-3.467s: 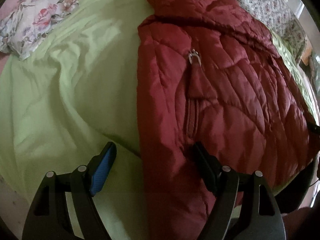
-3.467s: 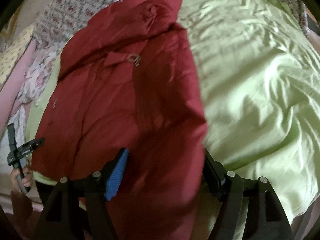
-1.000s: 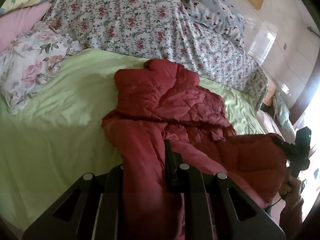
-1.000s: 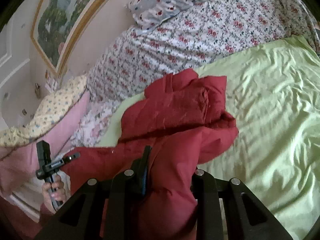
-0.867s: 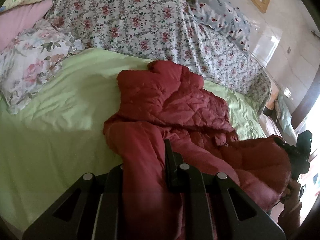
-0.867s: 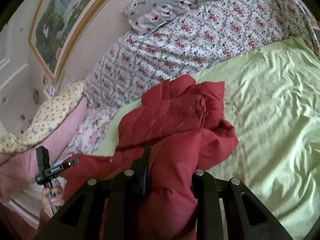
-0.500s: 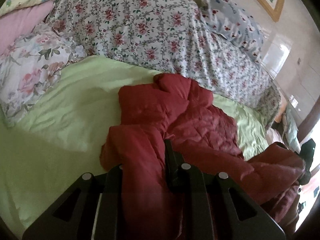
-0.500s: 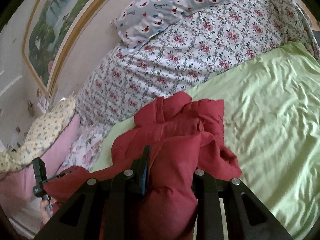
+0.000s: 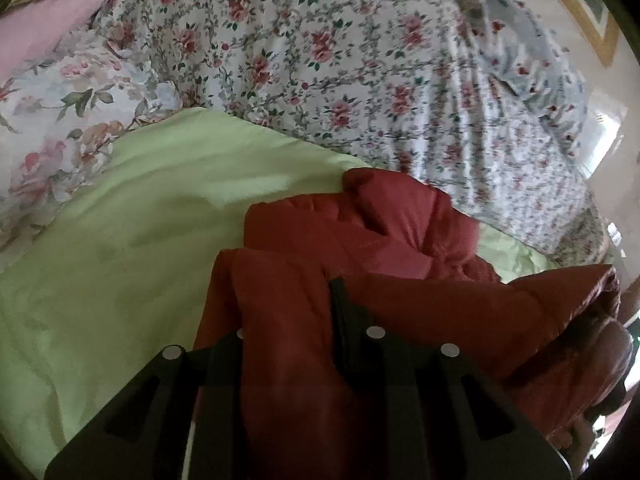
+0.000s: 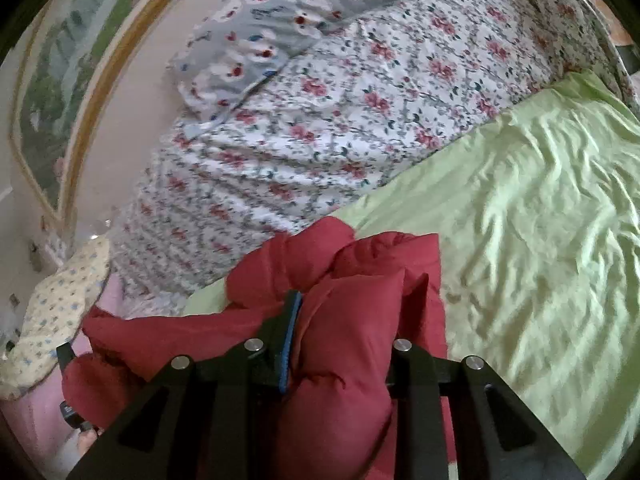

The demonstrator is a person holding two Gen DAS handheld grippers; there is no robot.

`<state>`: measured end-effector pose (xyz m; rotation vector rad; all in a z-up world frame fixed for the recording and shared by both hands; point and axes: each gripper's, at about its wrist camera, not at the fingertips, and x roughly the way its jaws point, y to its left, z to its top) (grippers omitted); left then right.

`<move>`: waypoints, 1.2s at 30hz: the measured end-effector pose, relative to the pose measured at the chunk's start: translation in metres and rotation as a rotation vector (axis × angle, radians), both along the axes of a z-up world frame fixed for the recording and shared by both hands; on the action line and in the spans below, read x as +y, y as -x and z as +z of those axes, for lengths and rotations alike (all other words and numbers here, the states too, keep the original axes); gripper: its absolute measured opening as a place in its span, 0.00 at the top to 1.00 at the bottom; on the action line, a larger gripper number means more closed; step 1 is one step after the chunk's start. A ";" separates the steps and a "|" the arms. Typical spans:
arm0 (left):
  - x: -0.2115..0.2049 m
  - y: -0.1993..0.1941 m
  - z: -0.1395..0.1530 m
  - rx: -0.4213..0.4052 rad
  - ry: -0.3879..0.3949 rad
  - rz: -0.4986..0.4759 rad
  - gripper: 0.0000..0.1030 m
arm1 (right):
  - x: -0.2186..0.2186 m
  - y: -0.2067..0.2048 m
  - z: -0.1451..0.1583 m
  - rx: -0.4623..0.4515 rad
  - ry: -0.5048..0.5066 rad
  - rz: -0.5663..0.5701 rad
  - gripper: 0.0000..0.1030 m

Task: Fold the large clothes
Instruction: 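Lift the folded jacket with both grippers and fold it over again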

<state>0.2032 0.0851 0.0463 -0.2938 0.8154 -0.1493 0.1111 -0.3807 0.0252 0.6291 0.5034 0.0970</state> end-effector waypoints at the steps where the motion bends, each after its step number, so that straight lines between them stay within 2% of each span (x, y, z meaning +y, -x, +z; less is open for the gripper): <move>1: -0.001 -0.009 -0.004 0.010 -0.001 0.004 0.81 | -0.002 -0.006 -0.004 0.009 -0.003 -0.014 0.74; 10: -0.013 -0.080 -0.042 0.086 -0.013 0.030 0.77 | -0.019 -0.063 -0.042 0.097 -0.037 -0.080 0.71; 16: -0.018 -0.106 -0.058 0.088 -0.030 0.041 0.72 | -0.023 -0.092 -0.071 0.128 -0.027 -0.093 0.70; 22: -0.022 -0.123 -0.060 0.096 -0.042 0.038 0.70 | -0.028 -0.108 -0.081 0.158 -0.040 -0.118 0.68; 26: -0.019 -0.108 -0.045 0.066 -0.069 0.010 0.67 | -0.028 -0.113 -0.083 0.168 -0.034 -0.121 0.68; 28: -0.014 -0.092 -0.031 0.031 -0.070 0.008 0.62 | -0.028 -0.112 -0.084 0.166 -0.032 -0.121 0.68; 31: -0.004 -0.060 -0.004 -0.041 -0.080 0.028 0.49 | -0.026 -0.112 -0.084 0.163 -0.016 -0.124 0.68; 33: -0.003 -0.037 0.013 -0.098 -0.091 0.031 0.48 | -0.025 -0.114 -0.084 0.165 -0.009 -0.130 0.68; 36: -0.021 -0.009 0.028 -0.149 -0.100 -0.053 0.48 | -0.024 -0.116 -0.083 0.167 0.000 -0.139 0.65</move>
